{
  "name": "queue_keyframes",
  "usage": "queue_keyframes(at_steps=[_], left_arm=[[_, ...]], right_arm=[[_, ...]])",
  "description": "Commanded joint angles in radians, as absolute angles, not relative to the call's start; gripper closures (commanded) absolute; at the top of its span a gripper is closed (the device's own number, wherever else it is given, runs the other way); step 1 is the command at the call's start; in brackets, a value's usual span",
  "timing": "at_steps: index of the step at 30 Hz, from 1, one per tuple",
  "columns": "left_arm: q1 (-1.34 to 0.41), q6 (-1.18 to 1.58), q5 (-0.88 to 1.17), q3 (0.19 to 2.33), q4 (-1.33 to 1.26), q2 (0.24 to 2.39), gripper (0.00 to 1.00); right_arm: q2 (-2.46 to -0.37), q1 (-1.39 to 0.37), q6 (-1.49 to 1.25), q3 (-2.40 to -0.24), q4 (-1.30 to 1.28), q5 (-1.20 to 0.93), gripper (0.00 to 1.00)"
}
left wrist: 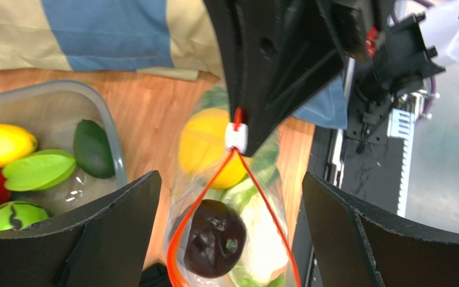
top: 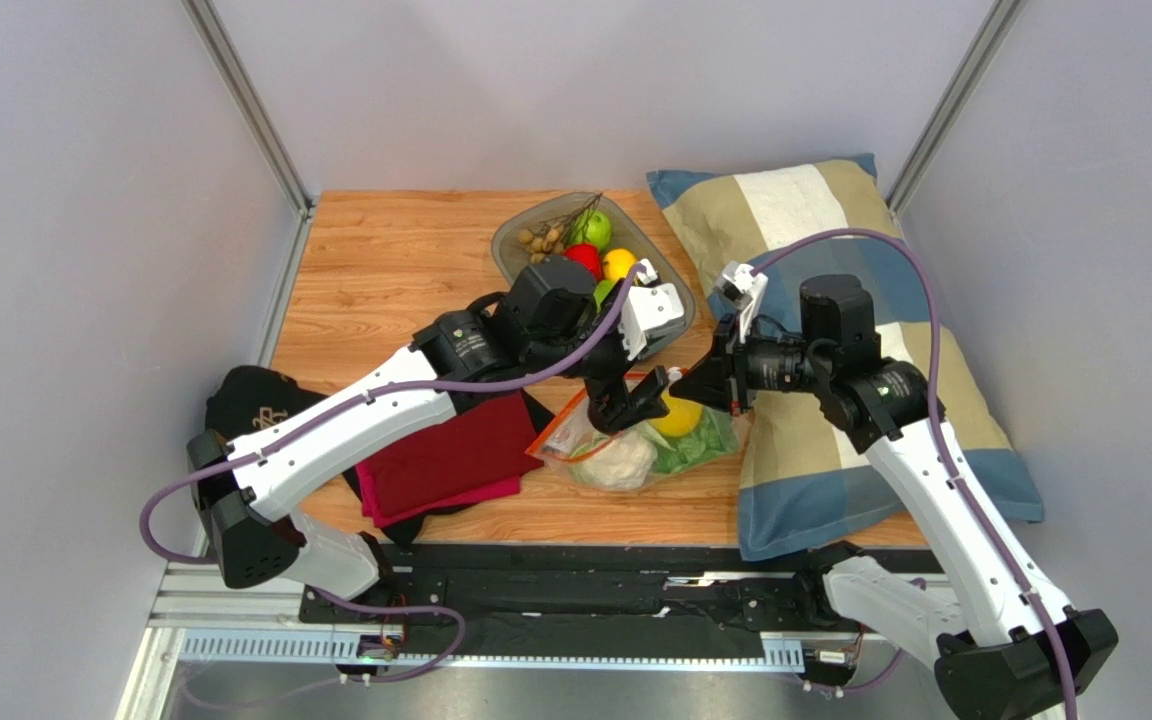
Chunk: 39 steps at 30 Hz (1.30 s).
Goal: Place the food in the zip-top bag and seal the zipper
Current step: Zip the zipper food storage bag at the center of the board.
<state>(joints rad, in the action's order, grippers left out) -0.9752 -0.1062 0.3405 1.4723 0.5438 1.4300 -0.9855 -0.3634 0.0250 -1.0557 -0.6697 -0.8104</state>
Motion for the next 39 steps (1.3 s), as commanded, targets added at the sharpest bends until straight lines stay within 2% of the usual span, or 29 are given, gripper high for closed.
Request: queue_keyframes(at_steps=[1,6,14,17,18,21,26,31,39], left_arm=[[-0.982,-0.155,0.322,1.503,0.451,1.414,0.12],[-0.974,-0.176,0.448,1.493,0.407,1.407,0.32],[-0.959,-0.207,0.566,1.512,0.382,1.453,0.33],[-0.939,-0.215,0.636,1.522,0.382,1.468,0.45],[-0.936,-0.216,0.658,1.525,0.383,1.477,0.53],[-0.922,-0.219,0.704,1.528,0.39,1.489,0.67],[-0.896,-0.215,0.759,1.526,0.39,1.499,0.83],[-0.876,-0.236,0.796,1.511,0.414,1.511,0.91],[-0.833,-0.278,0.811,1.473,0.462,1.513,0.96]], right_arm=[[-0.934,-0.368,-0.029,-1.104,-0.594,-0.857,1.0],[-0.928,-0.37,-0.008,-1.098,-0.597,-0.885,1.0],[-0.925,-0.37,0.034,-1.098,-0.603,-0.911,1.0],[-0.92,-0.37,0.048,-1.098,-0.604,-0.92,1.0],[-0.916,-0.371,0.054,-1.097,-0.606,-0.919,1.0],[-0.908,-0.37,0.081,-1.097,-0.612,-0.931,1.0],[-0.897,-0.37,0.109,-1.095,-0.624,-0.933,1.0],[-0.882,-0.368,0.13,-1.097,-0.623,-0.928,1.0],[-0.867,-0.345,0.149,-1.108,-0.626,-0.931,1.0]])
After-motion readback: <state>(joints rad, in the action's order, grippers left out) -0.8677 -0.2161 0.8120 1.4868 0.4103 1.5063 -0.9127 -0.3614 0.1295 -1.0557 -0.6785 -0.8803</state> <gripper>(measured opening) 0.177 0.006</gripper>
